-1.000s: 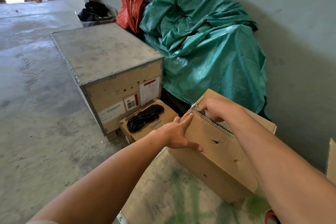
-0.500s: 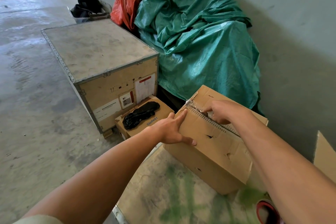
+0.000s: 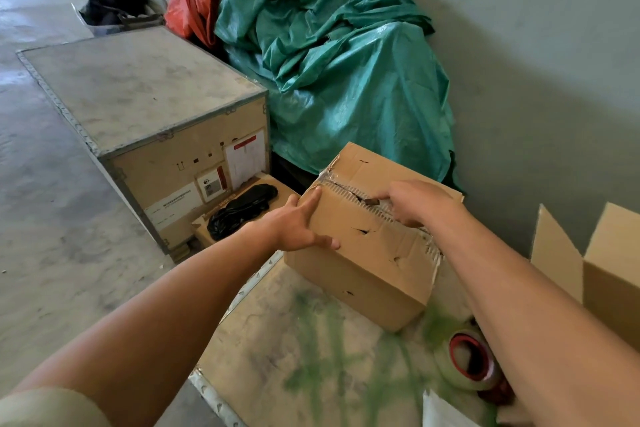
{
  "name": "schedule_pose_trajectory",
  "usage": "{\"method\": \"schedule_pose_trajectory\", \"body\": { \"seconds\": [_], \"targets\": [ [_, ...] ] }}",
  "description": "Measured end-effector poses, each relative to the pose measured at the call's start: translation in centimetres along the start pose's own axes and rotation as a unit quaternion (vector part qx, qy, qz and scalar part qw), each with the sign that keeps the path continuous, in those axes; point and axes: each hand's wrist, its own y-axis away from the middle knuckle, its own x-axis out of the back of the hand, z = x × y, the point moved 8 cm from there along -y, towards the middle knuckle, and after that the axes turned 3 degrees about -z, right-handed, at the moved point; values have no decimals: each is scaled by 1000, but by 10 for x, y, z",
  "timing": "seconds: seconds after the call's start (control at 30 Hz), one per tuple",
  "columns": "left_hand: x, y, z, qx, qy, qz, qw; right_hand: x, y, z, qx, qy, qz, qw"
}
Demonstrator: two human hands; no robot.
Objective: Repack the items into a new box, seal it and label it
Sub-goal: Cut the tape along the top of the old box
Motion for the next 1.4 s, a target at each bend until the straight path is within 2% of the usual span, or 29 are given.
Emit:
{"method": "schedule_pose_trajectory", "body": {
  "seconds": [0.27, 0.5, 0.8, 1.0, 1.13, 1.2, 1.4],
  "targets": [
    [0, -2, 3, 2, -41, 8, 999, 5, -8, 0, 3, -11, -1, 1000],
    [-2, -3, 3, 2, -30, 3, 1000, 2, -6, 9, -7, -28, -29, 999],
    [-1, 1, 12, 10, -32, 8, 999, -5, -1, 15, -6, -25, 2, 1000],
    [1, 4, 14, 8, -40, 15, 999, -4, 5, 21, -23, -60, -10, 998],
    [11, -2, 49, -71, -152, 95, 981, -5, 6, 19, -29, -56, -5, 998],
    [4, -8, 61, -96, -192, 96, 972, -7, 8, 20, -32, -64, 0, 997],
    [-13, -18, 53, -86, -237, 92, 963, -9, 12, 22, -16, -72, 7, 997]
  ]
}}
